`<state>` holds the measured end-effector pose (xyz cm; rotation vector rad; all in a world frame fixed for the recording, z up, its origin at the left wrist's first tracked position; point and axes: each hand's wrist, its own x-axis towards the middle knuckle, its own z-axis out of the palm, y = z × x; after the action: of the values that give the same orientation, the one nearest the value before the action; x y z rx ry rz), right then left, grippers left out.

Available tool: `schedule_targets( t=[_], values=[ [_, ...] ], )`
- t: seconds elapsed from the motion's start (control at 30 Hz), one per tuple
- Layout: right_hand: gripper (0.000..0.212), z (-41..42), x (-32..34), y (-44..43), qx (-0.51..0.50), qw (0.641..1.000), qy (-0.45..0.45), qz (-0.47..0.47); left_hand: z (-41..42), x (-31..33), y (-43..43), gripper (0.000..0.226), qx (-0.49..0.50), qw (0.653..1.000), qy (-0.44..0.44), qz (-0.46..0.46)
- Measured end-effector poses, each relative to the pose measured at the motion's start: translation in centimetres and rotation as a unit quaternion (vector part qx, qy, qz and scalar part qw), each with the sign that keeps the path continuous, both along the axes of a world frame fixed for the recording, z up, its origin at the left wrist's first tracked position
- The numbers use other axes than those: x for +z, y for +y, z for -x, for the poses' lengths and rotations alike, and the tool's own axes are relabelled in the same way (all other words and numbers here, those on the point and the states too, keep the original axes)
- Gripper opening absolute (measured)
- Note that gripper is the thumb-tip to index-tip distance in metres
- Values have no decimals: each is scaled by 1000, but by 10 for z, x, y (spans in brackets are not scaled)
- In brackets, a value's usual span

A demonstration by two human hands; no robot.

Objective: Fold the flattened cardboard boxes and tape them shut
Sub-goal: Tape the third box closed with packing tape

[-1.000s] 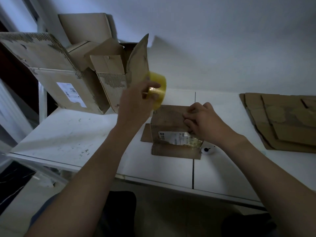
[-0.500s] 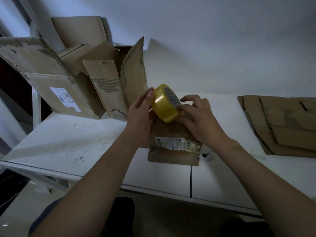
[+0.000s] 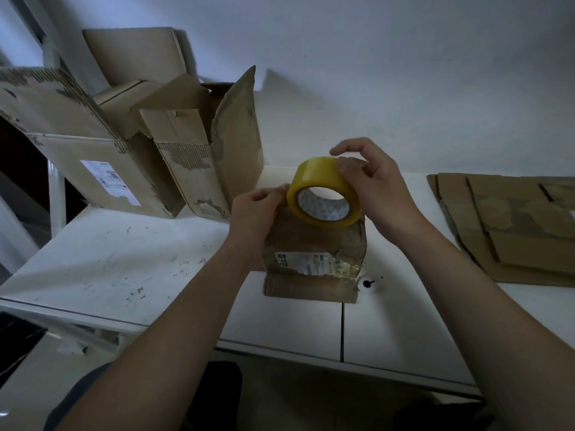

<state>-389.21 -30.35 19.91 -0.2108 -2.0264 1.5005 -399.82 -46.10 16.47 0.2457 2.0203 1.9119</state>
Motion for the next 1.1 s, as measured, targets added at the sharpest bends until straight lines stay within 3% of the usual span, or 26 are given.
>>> schedule_targets(
  t=[0.2,0.3,0.37,0.43,0.53,0.7,0.77,0.87,0.93,1.1],
  values=[
    [19,-5,-22,9,-1,999,-3,-49,-4,-3,2,23,19,996,57,58],
    [54,-14,-39,20,33,982,-31,-185,-4,-3,2,22,21,995,64,68],
    [65,-15,-45,21,37,978,-23,-203,-2,-4,0,21,16,995,69,70],
    [61,-12,-44,22,34,979,2,-199,0,-4,-1,19,13,994,75,75],
    [57,-8,-35,24,25,964,11,-266,3,-5,-4,17,4,992,92,92],
    [70,-7,-10,34,7,919,-98,-382,18,-1,-21,20,36,999,15,-13],
    [71,-8,-13,30,16,931,-76,-356,22,0,-31,13,42,999,10,-24],
    [64,-11,-35,18,23,974,-19,-225,24,-5,-43,6,63,998,2,-13],
    [59,-11,-42,11,18,983,-16,-181,25,-9,-49,7,62,998,-7,-1],
    [58,0,-25,1,-25,955,-31,-295,36,-19,-62,13,79,996,-26,16]
  ],
)
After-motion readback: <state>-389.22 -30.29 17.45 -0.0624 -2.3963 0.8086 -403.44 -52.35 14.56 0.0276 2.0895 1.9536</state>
